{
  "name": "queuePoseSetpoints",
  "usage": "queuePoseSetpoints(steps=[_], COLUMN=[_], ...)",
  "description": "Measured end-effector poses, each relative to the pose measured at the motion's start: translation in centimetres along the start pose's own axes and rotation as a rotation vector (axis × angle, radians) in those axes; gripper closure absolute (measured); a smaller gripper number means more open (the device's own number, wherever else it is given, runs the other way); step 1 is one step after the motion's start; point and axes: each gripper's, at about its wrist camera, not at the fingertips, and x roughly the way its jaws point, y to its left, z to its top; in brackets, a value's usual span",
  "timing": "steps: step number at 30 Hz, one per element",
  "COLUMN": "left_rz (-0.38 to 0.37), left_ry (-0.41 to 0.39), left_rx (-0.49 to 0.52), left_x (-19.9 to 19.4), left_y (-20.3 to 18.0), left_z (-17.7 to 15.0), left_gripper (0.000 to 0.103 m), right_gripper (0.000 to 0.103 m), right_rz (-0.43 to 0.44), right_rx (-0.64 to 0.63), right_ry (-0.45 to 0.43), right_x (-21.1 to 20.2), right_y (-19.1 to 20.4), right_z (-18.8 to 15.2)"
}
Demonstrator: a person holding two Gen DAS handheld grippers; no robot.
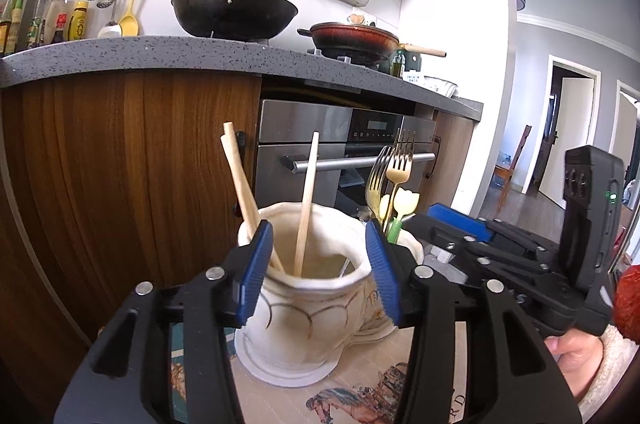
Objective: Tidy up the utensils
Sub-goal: 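Open both tools and withdraw from the ceramic holder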
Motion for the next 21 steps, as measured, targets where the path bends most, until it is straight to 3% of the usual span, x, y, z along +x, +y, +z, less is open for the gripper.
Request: queuePoseSetpoints(steps=[6, 11, 14, 21], left_rz=[0.058, 0.165, 0.194, 0.256], left_ry=[-0.027, -0.017, -0.035, -0.052], left_rx=[0.005, 0.036, 0.027, 0.033], left_x=[-2.6, -4.1, -5.2, -7.0], left_y=[0.1, 0.3, 0.5, 0.4], left_z=[-2.3, -4.5, -5.2, -6.7], left_gripper=[0.025, 0.007, 0.006, 0.006], right_gripper=[0.045, 0.015, 0.009, 0.005], right_rz=[0.005, -0.028, -0.037, -0.082], right_rx=[-0.028, -0.060, -0.049, -0.076], right_ry=[-0.009, -0.015, -0.008, -0.031], right_x=[-2.8, -4.7, -5.3, -5.5], right_y=[1.0, 1.0, 0.5, 0.1], right_z=[-1.1, -3.1, -3.9, -5.2])
